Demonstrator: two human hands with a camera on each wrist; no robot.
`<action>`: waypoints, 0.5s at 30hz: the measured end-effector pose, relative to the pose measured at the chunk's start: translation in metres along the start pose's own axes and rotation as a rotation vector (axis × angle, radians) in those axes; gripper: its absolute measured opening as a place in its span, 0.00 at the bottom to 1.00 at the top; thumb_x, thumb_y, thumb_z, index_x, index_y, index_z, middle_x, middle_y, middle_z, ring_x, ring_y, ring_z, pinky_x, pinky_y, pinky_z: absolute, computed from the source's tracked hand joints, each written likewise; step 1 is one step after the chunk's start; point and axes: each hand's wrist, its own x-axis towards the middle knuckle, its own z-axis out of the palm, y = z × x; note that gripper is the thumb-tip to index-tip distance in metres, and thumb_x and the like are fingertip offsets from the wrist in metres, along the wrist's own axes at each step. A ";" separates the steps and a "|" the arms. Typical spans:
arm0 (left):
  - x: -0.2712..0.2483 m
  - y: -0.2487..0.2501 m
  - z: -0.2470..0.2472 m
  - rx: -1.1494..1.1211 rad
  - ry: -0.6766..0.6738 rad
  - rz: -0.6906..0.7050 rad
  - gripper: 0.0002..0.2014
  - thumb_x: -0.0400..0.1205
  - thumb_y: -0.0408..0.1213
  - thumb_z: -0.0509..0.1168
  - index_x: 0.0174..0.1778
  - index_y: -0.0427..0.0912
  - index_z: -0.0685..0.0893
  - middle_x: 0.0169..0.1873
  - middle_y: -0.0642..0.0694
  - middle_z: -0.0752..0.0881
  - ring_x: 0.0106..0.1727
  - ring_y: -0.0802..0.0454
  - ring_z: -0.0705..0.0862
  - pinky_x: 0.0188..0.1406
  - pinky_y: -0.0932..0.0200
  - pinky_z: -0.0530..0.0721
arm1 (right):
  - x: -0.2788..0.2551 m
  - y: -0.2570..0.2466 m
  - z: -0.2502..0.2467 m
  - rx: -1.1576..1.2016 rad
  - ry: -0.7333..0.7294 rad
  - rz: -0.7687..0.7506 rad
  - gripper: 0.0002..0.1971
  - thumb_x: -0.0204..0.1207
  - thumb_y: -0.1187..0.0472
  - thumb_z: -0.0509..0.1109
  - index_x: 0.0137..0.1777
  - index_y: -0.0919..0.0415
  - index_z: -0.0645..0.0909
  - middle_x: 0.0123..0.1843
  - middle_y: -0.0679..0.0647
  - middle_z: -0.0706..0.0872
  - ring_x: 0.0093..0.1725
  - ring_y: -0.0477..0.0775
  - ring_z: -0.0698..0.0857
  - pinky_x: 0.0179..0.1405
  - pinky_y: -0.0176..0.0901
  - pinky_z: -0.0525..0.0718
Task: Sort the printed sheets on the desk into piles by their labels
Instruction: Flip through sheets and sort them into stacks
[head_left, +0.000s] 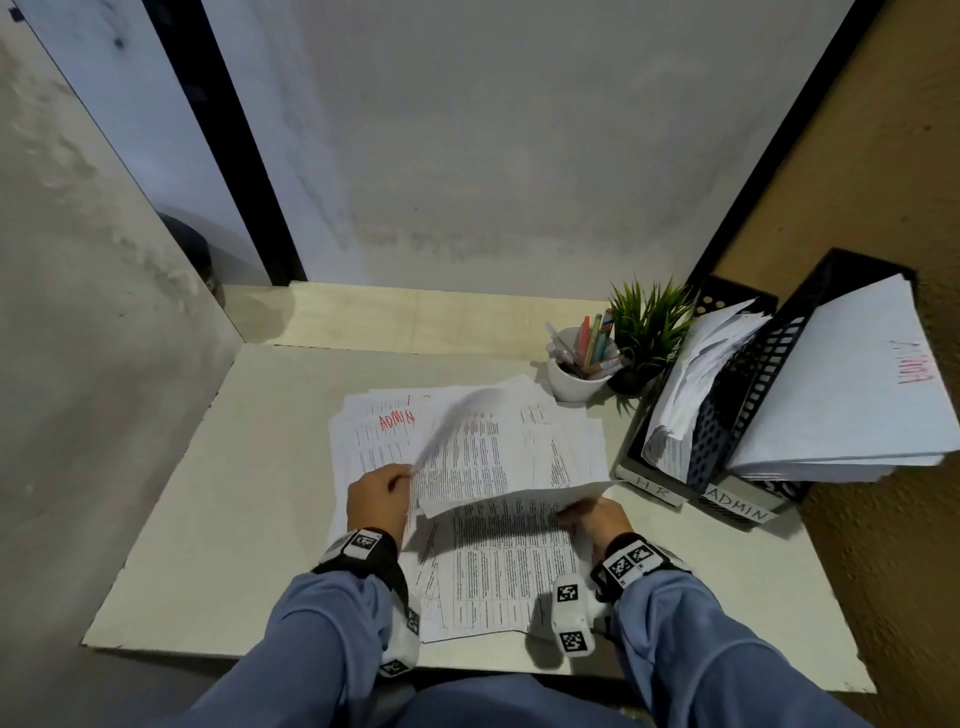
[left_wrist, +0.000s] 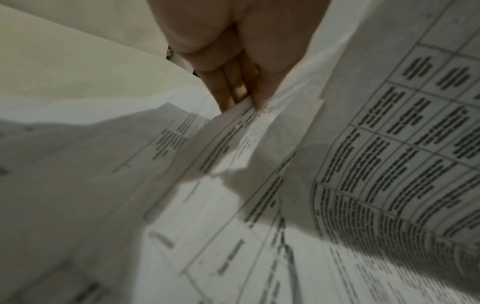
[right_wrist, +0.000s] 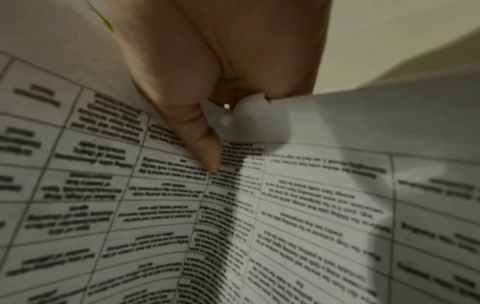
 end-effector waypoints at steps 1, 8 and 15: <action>-0.002 -0.003 0.000 -0.090 0.004 -0.001 0.13 0.78 0.26 0.62 0.38 0.45 0.90 0.40 0.48 0.89 0.42 0.45 0.86 0.47 0.55 0.84 | 0.003 0.001 0.000 -0.003 0.009 0.012 0.12 0.68 0.88 0.62 0.31 0.74 0.77 0.33 0.59 0.82 0.32 0.58 0.81 0.16 0.27 0.77; -0.002 -0.018 0.006 -0.503 -0.075 -0.233 0.18 0.68 0.19 0.55 0.18 0.42 0.81 0.31 0.43 0.90 0.44 0.39 0.86 0.52 0.46 0.84 | 0.000 -0.001 0.001 -0.035 0.042 0.011 0.13 0.67 0.88 0.62 0.42 0.72 0.77 0.33 0.58 0.77 0.36 0.58 0.76 0.11 0.26 0.71; -0.011 0.018 0.008 -0.619 -0.150 -0.300 0.09 0.78 0.35 0.59 0.37 0.51 0.82 0.39 0.48 0.78 0.48 0.50 0.71 0.45 0.55 0.72 | -0.004 -0.010 0.008 0.012 0.034 -0.031 0.12 0.66 0.84 0.66 0.49 0.78 0.81 0.42 0.66 0.82 0.37 0.58 0.79 0.20 0.31 0.78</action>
